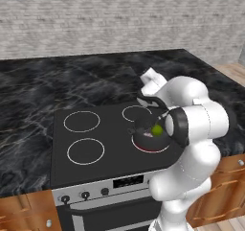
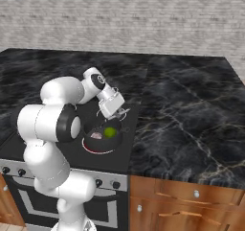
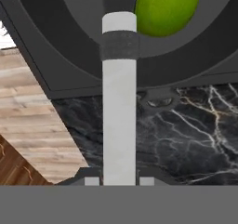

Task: Put the garlic and lime in the pot. Retrieve the spatula and lightly stir the vegetables in the pot.

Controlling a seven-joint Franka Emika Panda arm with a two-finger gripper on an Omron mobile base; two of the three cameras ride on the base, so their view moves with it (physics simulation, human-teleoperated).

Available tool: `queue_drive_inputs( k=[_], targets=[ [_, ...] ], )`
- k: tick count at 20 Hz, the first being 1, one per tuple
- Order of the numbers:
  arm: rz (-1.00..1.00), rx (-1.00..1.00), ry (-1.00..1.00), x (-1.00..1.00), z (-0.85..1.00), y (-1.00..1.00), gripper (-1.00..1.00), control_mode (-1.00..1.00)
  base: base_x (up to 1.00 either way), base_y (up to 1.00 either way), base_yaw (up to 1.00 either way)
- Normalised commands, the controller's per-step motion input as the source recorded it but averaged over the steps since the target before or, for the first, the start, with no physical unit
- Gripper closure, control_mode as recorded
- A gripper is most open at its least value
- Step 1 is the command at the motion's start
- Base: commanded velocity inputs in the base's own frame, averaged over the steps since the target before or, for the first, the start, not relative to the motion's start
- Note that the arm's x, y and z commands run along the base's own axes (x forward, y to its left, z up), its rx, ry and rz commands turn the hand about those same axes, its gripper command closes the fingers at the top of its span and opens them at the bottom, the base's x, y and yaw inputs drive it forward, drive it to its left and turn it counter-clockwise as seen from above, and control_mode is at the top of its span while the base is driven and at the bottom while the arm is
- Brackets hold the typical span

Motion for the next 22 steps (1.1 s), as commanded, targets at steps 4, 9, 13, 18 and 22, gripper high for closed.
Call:
queue_drive_inputs(
  k=[4, 9, 13, 18, 22],
  targets=[
    [0.03, -0.01, 0.00, -0.46, 0.00, 0.01, 1.00, -1.00, 0.00, 0.00, 0.00],
    [0.00, -0.09, 0.00, 0.06, -0.07, 0.00, 1.00, -1.00, 0.00, 0.00, 0.00],
    [0.00, -0.10, 0.00, 0.09, -0.12, -0.04, 1.00, -1.00, 0.00, 0.00, 0.00],
    [0.00, -0.11, 0.00, 0.08, -0.12, -0.13, 1.00, -1.00, 0.00, 0.00, 0.00],
    [0.00, -0.12, 0.06, 0.08, -0.19, -0.27, 1.00, -1.00, 0.00, 0.00, 0.00]
  ],
)
